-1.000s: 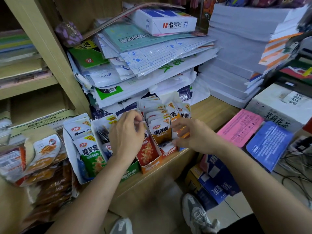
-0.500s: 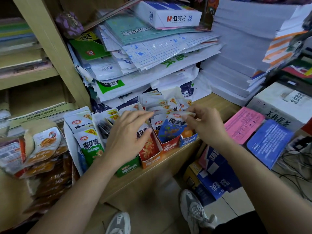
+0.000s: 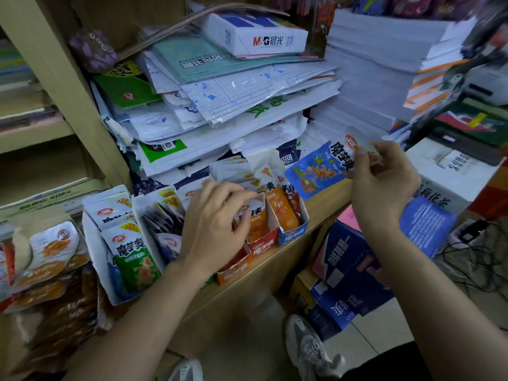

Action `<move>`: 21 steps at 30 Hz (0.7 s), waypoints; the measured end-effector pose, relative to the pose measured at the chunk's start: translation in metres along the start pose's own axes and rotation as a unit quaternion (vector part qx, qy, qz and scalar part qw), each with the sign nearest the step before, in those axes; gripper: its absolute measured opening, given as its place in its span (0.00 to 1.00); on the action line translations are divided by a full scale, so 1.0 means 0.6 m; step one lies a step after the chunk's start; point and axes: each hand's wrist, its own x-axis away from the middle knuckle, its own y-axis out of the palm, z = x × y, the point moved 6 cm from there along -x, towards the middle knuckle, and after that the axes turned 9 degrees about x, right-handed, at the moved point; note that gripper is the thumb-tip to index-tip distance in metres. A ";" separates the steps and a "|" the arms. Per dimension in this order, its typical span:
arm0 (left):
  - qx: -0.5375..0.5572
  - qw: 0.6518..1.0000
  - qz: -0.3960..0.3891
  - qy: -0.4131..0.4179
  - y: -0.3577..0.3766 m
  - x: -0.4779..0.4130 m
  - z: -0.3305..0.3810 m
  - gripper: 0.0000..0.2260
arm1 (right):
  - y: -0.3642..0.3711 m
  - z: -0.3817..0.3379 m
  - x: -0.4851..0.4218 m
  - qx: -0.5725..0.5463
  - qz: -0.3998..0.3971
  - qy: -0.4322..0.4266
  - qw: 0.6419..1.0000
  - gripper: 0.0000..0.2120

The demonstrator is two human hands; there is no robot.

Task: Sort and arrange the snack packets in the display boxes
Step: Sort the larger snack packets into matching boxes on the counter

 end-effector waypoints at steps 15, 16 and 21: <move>0.000 0.991 -0.076 -0.106 0.034 -0.050 -0.038 0.21 | 0.015 0.011 -0.008 -0.051 -0.124 0.015 0.991 0.02; -0.017 0.991 -0.071 -0.109 0.024 -0.050 -0.047 0.19 | 0.019 0.002 -0.002 -0.065 -0.139 0.006 0.988 0.02; 0.009 0.983 -0.032 -0.181 -0.003 -0.040 -0.090 0.04 | 0.051 -0.022 0.033 -0.090 -0.191 -0.011 0.977 0.01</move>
